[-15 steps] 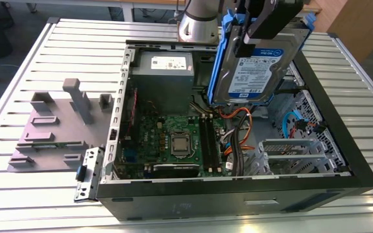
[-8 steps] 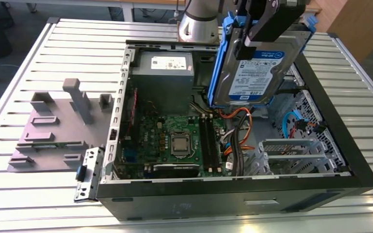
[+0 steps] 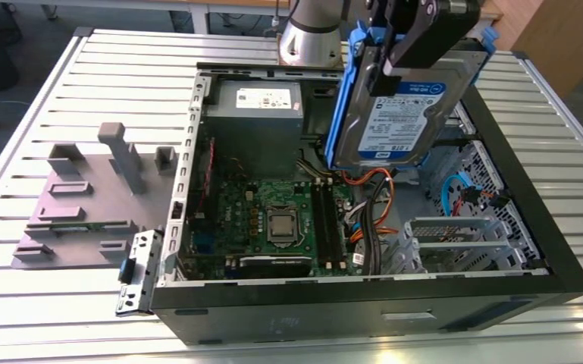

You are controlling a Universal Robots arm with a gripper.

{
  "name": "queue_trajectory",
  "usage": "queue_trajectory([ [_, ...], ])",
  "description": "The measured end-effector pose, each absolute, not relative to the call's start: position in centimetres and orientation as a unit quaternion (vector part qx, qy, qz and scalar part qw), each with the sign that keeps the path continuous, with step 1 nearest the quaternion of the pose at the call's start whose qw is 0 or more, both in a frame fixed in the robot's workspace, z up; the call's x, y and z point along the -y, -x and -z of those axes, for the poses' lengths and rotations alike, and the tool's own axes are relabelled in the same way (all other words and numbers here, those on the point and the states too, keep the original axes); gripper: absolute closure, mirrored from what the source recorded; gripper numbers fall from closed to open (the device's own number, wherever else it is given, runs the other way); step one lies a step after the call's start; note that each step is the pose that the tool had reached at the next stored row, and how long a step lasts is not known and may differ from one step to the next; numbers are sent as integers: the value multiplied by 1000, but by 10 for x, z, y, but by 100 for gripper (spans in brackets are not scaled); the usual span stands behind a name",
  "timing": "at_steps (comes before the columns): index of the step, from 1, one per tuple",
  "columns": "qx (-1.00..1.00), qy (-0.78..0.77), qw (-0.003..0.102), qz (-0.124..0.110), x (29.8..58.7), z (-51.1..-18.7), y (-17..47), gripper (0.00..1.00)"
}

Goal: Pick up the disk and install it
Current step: 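Pick up the disk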

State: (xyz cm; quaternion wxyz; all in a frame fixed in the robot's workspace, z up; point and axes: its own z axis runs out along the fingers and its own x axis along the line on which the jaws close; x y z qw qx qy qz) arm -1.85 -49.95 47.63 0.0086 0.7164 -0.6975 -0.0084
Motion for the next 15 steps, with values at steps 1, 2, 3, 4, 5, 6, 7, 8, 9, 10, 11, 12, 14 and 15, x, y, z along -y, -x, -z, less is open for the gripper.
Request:
queue_trajectory([
  [1, 698, -716, 9, 8, 500, -476, 19, 63],
  [2, 698, -716, 9, 8, 500, -476, 19, 63],
  [3, 698, -716, 9, 8, 501, -476, 19, 63],
  [4, 698, -716, 9, 8, 501, -476, 19, 63],
  [5, 698, -716, 9, 8, 502, -476, 19, 63],
  [6, 698, -716, 9, 8, 502, -476, 19, 63],
  [7, 698, -716, 9, 8, 503, -476, 19, 63],
  [8, 698, -716, 9, 8, 503, -476, 19, 63],
  [9, 698, -716, 9, 8, 504, -476, 19, 63],
  [10, 698, -716, 9, 8, 504, -476, 19, 63],
  [11, 698, -716, 9, 8, 505, -476, 19, 63],
  [12, 698, -716, 9, 8, 505, -476, 19, 63],
  [14, 698, -716, 9, 8, 506, -476, 19, 63],
  [15, 698, -716, 9, 8, 507, -476, 19, 63],
])
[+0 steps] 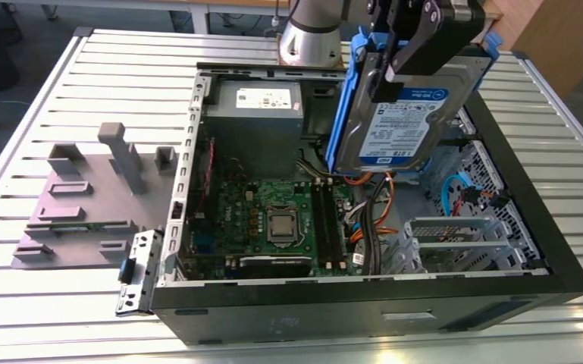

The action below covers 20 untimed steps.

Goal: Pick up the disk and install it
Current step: 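Pick up the disk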

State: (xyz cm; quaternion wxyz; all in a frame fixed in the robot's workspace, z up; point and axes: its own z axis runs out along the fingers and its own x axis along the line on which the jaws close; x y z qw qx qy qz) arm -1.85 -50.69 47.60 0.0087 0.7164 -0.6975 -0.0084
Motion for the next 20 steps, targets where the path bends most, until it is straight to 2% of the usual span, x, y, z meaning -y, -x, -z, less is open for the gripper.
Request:
queue_trajectory([
  [20, 698, -716, 9, 8, 521, -476, 19, 63],
])
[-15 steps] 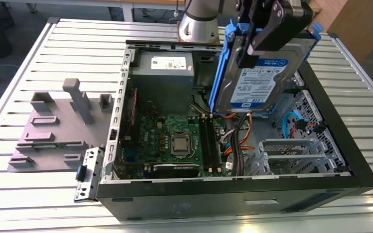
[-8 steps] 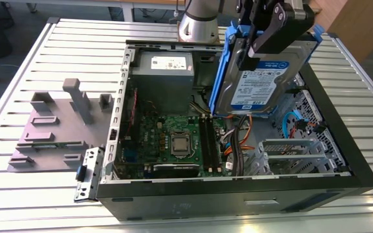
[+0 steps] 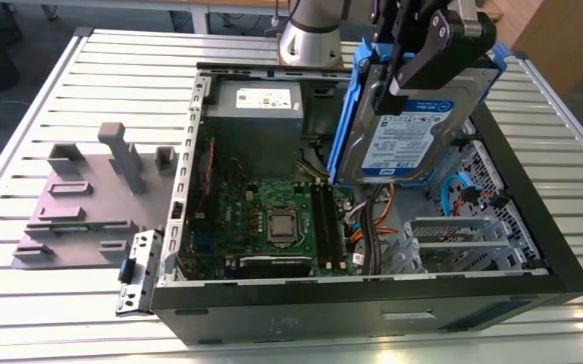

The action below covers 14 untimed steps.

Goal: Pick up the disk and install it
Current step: 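Pick up the disk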

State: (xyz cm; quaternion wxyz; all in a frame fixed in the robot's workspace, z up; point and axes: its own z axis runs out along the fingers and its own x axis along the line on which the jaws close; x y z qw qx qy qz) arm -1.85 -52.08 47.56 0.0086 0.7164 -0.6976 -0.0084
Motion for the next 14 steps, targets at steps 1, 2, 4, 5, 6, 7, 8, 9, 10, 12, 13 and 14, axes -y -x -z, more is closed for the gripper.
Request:
queue_trajectory([
  [1, 698, -716, 9, 8, 522, -476, 19, 63],
  [2, 698, -716, 9, 8, 522, -476, 19, 63],
  [4, 698, -716, 9, 8, 524, -476, 19, 63],
  [5, 698, -716, 9, 8, 524, -476, 19, 63],
  [6, 698, -716, 9, 8, 525, -475, 19, 63],
  [7, 698, -716, 9, 8, 526, -475, 19, 63],
  [8, 698, -716, 9, 8, 526, -475, 19, 63],
  [9, 698, -716, 9, 8, 527, -475, 19, 63],
  [10, 698, -716, 9, 8, 528, -475, 19, 63],
  [12, 698, -716, 9, 8, 530, -475, 19, 63],
  [13, 698, -716, 9, 8, 531, -475, 19, 63],
  [14, 698, -716, 9, 8, 531, -475, 19, 63],
])
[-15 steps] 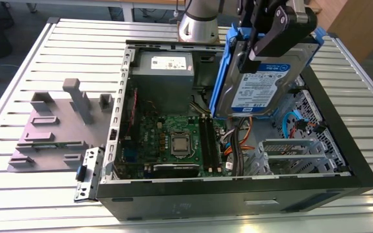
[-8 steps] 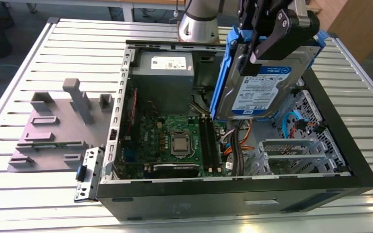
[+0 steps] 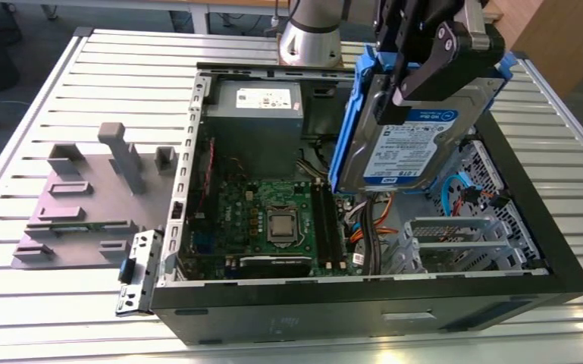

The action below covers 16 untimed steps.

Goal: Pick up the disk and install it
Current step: 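Pick up the disk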

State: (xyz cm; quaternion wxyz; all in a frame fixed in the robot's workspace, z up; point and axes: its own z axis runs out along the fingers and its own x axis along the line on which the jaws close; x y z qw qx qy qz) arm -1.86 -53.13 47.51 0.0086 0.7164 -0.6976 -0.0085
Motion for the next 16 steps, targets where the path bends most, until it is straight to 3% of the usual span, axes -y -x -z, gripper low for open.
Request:
queue_trajectory([
  [16, 698, -716, 9, 8, 538, -474, 17, 63],
])
